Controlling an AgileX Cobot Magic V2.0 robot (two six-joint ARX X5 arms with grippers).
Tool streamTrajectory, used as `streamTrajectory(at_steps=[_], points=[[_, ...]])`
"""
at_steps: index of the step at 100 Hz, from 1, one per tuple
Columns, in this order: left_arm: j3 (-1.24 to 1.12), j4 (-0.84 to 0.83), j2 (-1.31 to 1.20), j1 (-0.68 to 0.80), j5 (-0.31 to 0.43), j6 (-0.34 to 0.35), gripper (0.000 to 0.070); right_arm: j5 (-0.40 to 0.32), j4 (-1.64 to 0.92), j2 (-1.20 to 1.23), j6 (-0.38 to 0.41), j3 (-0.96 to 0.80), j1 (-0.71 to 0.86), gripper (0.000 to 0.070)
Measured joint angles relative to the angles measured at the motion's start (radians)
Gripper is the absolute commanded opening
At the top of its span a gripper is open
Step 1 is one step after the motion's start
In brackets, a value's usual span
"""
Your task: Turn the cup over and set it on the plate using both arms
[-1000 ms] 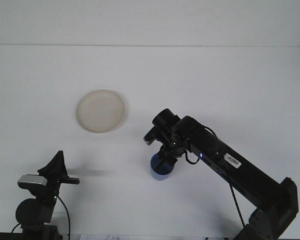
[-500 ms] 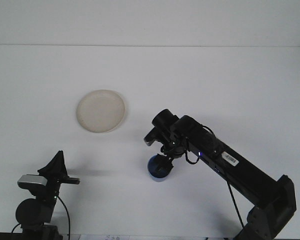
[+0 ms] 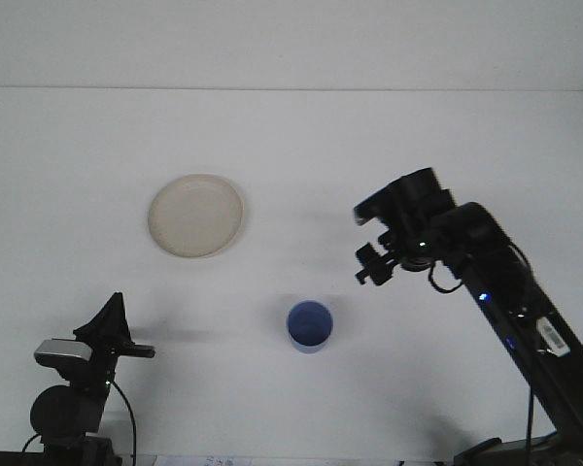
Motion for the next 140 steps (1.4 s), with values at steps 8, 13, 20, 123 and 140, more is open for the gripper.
streamTrajectory(at_steps=[8, 13, 20, 123, 140], points=[[0.000, 0.000, 0.000, 0.000, 0.000, 0.000, 0.0012, 0.000, 0.033, -0.061, 0.002, -0.008, -0.095, 0.0404], [0.000, 0.000, 0.000, 0.000, 0.000, 0.000, 0.0012, 0.001, 0.048, -0.108, 0.005, -0.019, -0.147, 0.0404], [0.000, 0.000, 0.000, 0.000, 0.000, 0.000, 0.0012, 0.001, 0.096, -0.186, 0.014, -0.055, -0.208, 0.0404], [0.047, -0.040, 0.002, 0.000, 0.000, 0.003, 0.0012, 0.079, 0.716, -1.174, 0.173, -0.973, -0.357, 0.0000], [0.261, -0.198, 0.068, 0.000, 0.000, 0.004, 0.0012, 0.079, 0.717, -1.174, 0.176, -0.973, -0.357, 0.0000]])
